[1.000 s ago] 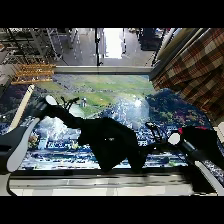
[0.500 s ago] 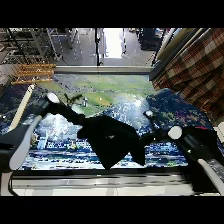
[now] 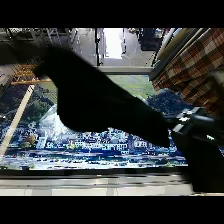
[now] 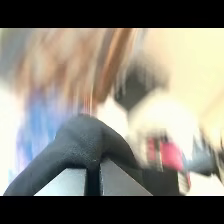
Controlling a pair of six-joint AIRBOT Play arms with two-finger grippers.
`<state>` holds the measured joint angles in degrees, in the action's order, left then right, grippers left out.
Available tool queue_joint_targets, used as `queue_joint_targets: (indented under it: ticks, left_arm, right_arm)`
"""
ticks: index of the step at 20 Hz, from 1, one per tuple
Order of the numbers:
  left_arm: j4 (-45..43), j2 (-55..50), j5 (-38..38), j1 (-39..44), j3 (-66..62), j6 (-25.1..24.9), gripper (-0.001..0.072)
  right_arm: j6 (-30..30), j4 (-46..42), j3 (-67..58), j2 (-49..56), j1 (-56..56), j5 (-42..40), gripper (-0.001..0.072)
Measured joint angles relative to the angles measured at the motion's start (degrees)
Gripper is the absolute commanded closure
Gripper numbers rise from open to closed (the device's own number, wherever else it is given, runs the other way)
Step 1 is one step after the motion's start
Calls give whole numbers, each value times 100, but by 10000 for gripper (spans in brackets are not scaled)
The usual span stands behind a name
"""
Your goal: Fold the clothes and pants, and hang the long-sleeved shirts on hangers.
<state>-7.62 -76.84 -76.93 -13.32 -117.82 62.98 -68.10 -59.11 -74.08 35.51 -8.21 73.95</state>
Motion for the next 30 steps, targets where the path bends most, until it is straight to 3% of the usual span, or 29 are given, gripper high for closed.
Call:
queue_joint_targets:
  ticks: [5, 9, 13, 14, 15, 16, 17, 18, 20, 26, 30]
  left_arm:
    - [354, 566, 782, -229, -127, -149, 700]
    - [-627, 214, 1320, 439, 162, -173, 700]
    - [-2033, -1156, 1836, 1338, 319, 35, 697]
    - [-2302, -1578, 2000, 1445, 334, 175, 555]
    - [-2492, -2028, 2085, 1502, 348, 330, 234]
    - [-2588, -2409, 2164, 1486, 352, 466, 148]
    - [-2645, -2758, 2140, 1405, 352, 579, 150]
    - [-2682, -3027, 1987, 1292, 358, 647, 159]
    - [-2830, -3381, 1408, 944, 363, 765, 304]
    - [-4374, -3652, -920, 109, 874, 1231, 304]
    - [-4409, -3429, -1132, 103, 2122, 1029, 305]
  right_arm:
    - [-678, -92, -175, -557, 0, -546, 694]
    - [-1250, -494, 291, 50, 0, -940, 694]
    - [-1661, -763, 1167, 1410, 160, -1978, 693]
    - [-1816, -782, 1327, 1851, 267, -2310, 688]
    - [-1950, -748, 1421, 2253, 378, -2660, 559]
    - [-2063, -629, 1480, 2684, 501, -3003, 294]
    - [-2142, -520, 1493, 3058, 616, -3248, 180]
    - [-2153, -428, 1473, 3414, 745, -3427, 187]
    - [-2041, -271, 1416, 3928, 1049, -3486, 183]
    - [-697, 380, 1401, 4564, 2374, -1786, 169]
    - [-170, 743, 1537, 4907, 2918, -953, 172]
